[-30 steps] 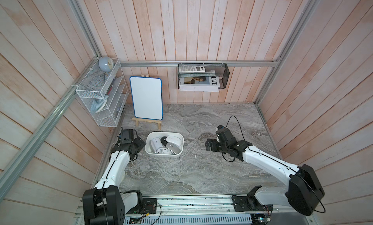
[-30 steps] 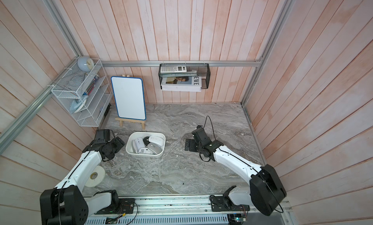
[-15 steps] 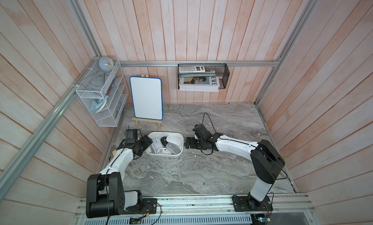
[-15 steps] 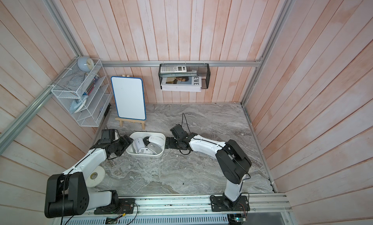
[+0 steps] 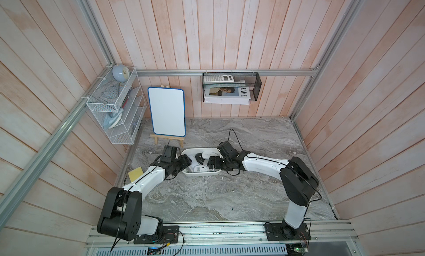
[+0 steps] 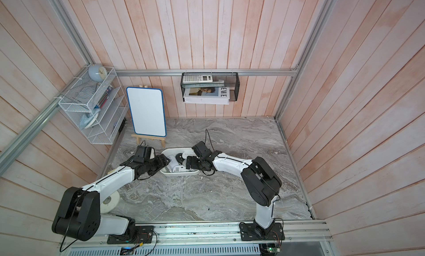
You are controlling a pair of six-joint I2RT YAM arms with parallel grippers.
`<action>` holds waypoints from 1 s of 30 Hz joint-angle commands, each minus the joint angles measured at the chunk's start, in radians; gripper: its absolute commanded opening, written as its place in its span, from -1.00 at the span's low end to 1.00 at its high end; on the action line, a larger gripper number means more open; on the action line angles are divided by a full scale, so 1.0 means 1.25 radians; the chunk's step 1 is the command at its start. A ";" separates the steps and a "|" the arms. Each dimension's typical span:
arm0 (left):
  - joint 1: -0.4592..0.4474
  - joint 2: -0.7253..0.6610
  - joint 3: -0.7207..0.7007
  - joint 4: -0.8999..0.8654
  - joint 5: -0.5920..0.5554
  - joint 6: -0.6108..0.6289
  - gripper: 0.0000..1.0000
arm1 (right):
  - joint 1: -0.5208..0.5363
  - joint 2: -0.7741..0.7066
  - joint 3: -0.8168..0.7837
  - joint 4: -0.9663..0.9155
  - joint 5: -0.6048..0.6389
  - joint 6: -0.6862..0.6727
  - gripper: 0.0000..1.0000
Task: Take out the mouse from the storage box
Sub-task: Move the storage box to the center of the board.
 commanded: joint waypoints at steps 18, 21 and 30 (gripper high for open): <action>-0.162 0.127 0.170 0.010 -0.073 -0.009 0.54 | -0.112 -0.148 -0.151 -0.062 -0.006 -0.035 0.91; -0.150 0.089 0.159 -0.030 -0.112 0.009 0.55 | -0.112 -0.180 -0.146 -0.101 0.024 -0.055 0.91; -0.009 -0.231 -0.058 -0.038 -0.203 0.013 0.69 | -0.023 -0.209 0.000 -0.296 0.143 -0.182 0.90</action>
